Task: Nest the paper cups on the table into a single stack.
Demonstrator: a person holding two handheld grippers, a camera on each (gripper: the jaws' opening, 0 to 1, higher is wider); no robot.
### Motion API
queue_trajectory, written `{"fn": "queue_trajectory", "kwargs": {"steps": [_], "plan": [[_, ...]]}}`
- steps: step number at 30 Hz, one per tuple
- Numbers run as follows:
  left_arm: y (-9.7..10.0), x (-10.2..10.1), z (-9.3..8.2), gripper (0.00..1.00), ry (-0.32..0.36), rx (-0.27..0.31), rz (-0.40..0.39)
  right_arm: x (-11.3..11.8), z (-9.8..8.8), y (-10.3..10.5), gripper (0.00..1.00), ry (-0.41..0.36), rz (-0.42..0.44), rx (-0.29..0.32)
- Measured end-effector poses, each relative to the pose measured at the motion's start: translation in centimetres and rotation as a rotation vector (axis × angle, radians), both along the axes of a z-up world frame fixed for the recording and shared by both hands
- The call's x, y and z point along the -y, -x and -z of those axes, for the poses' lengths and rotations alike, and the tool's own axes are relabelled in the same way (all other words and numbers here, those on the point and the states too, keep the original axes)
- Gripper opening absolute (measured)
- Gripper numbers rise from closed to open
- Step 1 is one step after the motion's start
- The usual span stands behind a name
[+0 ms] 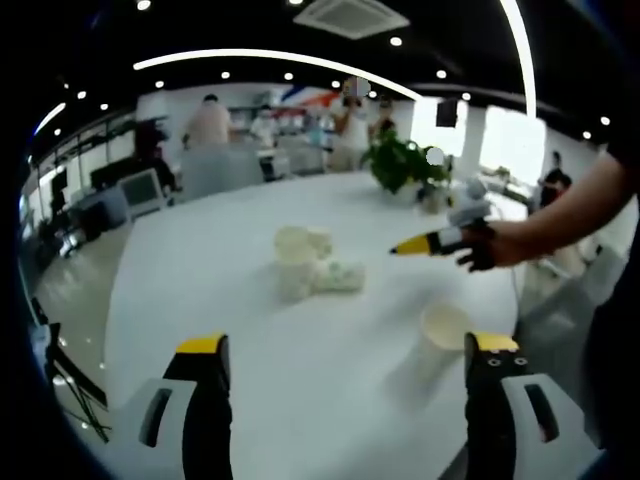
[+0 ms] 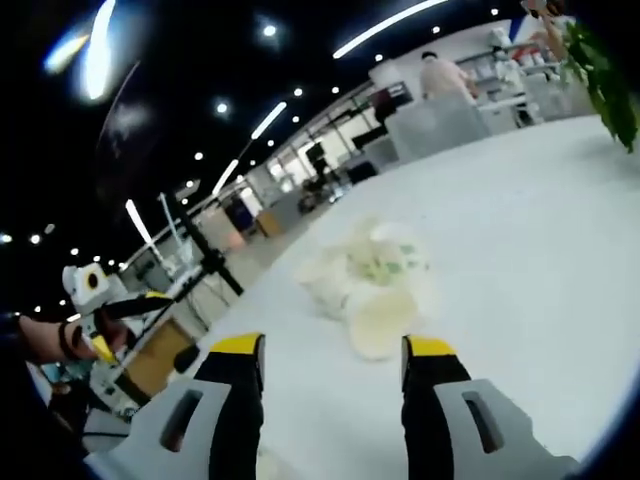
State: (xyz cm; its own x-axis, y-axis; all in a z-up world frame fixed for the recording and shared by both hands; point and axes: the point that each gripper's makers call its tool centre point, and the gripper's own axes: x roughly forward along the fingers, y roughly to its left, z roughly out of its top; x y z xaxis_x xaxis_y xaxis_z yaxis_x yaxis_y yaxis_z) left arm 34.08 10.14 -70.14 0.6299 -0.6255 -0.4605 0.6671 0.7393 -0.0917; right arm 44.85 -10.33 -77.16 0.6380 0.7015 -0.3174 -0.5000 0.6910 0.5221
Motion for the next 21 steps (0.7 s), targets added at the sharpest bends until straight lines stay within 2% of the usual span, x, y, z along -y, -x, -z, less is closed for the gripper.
{"fn": "queue_trajectory", "kwargs": {"steps": [2,5,11,16,21], "plan": [[-0.1,-0.1,-0.2,0.97,0.014,0.003,-0.008,-0.3,0.3,-0.2,0.49,-0.011,0.0,-0.013],[-0.1,-0.4,-0.2,0.97,0.019,0.004,-0.019,-1.1,0.1,-0.8,0.44,-0.083,0.013,-0.048],[0.2,-0.8,0.6,0.96,0.015,-0.018,-0.027,-1.4,0.7,-2.3,0.38,-0.115,0.04,-0.066],[0.4,-0.9,0.4,0.96,0.037,-0.013,-0.041,-1.6,1.5,-2.8,0.35,-0.112,0.047,-0.087],[0.3,-1.5,0.8,0.95,0.023,-0.019,-0.045,-2.3,1.6,-3.0,0.27,-0.132,0.031,-0.094]]}}
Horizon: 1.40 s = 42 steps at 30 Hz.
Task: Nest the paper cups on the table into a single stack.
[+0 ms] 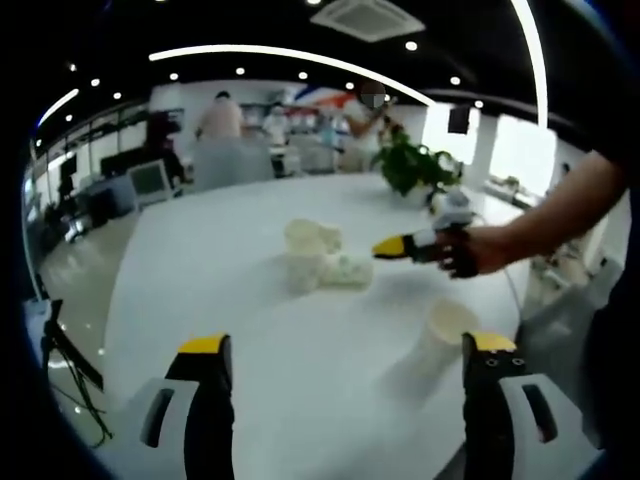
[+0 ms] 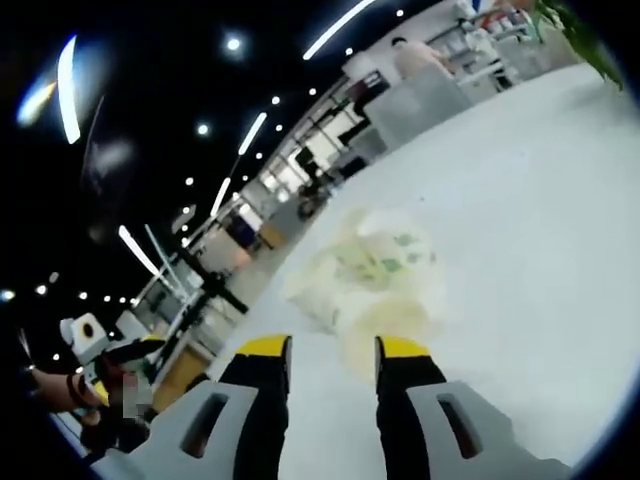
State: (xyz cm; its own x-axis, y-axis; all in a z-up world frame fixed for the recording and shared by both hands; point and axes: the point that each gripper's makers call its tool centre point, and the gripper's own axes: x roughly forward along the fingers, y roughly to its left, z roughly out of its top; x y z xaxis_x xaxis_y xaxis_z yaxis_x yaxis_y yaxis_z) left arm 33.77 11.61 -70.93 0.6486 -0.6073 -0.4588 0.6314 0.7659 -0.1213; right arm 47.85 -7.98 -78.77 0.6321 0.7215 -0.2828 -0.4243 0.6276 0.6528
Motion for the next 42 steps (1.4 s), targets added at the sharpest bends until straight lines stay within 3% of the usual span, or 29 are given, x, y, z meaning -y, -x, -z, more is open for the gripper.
{"fn": "queue_trajectory", "kwargs": {"steps": [18,35,42], "plan": [[-0.2,-0.9,0.3,0.92,-0.007,-0.006,-0.013,-1.1,0.3,-0.5,0.13,-0.032,-0.021,-0.017],[0.1,-1.1,0.7,0.91,-0.009,-0.014,-0.028,-0.5,1.0,-0.8,0.0,-0.038,-0.029,-0.033],[0.3,-1.5,0.9,0.9,-0.009,-0.019,-0.036,-0.7,1.0,-0.6,0.0,-0.027,-0.038,-0.024]]}}
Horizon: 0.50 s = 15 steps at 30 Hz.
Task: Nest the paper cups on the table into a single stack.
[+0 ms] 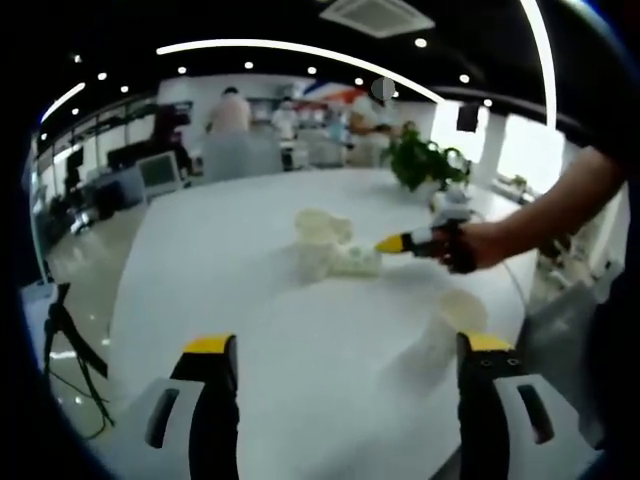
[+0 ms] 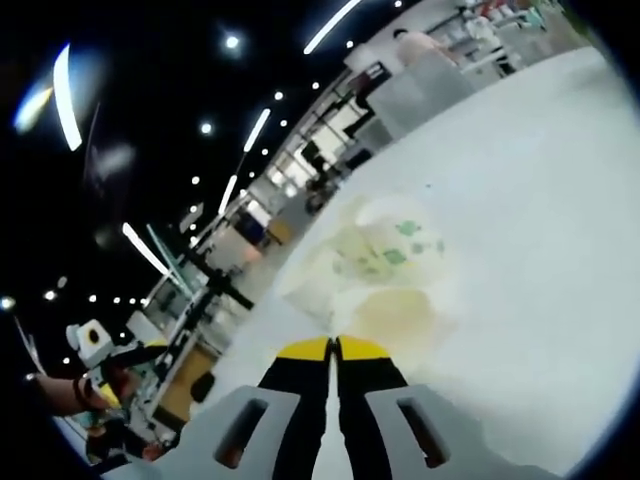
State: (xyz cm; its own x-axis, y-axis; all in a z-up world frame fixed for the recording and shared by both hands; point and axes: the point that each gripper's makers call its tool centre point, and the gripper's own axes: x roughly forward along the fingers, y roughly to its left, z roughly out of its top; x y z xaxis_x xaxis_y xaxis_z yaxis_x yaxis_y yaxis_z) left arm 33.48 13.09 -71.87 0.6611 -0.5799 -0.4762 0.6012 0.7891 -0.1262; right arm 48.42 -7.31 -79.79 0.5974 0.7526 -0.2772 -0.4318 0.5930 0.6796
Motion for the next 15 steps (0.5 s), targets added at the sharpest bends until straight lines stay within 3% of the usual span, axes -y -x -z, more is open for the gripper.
{"fn": "queue_trajectory", "kwargs": {"steps": [6,8,15], "plan": [[-0.1,-0.2,-0.3,0.91,-0.002,0.017,0.002,0.2,-0.1,0.3,0.0,0.005,-0.004,0.001],[-0.2,-0.3,-0.3,0.91,-0.002,0.018,0.0,0.7,-0.3,0.3,0.0,0.034,0.009,0.028],[-0.3,0.2,-0.9,0.9,0.003,0.025,0.01,1.0,-0.6,0.6,0.0,0.012,0.004,0.005]]}}
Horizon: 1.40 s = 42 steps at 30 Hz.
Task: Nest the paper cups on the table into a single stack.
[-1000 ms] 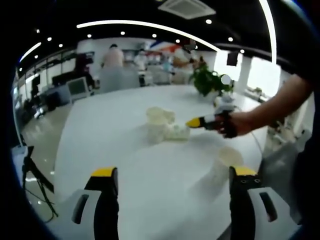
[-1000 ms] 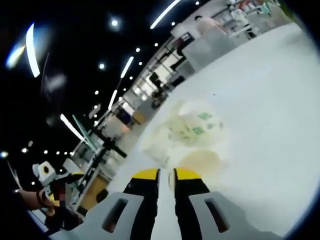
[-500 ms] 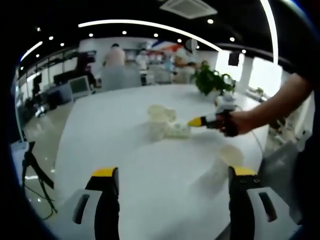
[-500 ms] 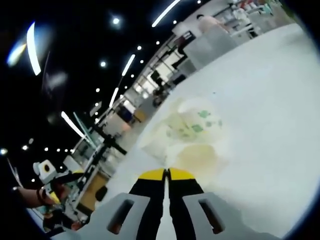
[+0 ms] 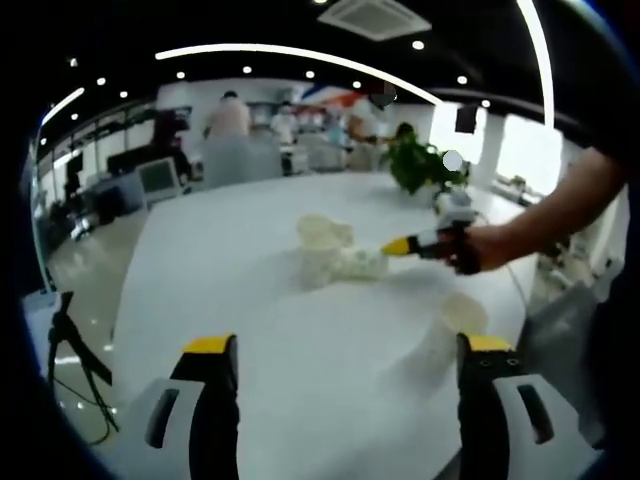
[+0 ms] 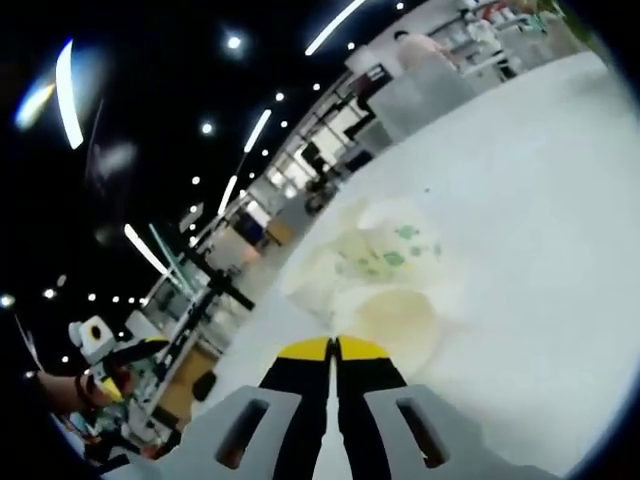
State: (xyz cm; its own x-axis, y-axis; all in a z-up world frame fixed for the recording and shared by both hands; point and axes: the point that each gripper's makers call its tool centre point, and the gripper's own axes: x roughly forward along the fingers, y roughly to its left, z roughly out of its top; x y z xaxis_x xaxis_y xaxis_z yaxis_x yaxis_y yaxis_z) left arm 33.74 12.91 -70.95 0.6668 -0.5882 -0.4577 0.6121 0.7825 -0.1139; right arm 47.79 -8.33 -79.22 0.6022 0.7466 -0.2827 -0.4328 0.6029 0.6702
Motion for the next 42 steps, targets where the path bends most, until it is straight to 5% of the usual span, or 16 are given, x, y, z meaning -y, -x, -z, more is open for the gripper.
{"fn": "queue_trajectory", "kwargs": {"steps": [15,42], "plan": [[0.7,0.4,-0.4,0.9,-0.005,0.0,0.013,1.1,-1.2,0.9,0.0,0.006,0.01,-0.006],[2.0,1.6,-1.4,0.9,-0.029,0.029,0.07,3.6,-8.3,5.0,0.0,0.007,0.001,0.073]]}}
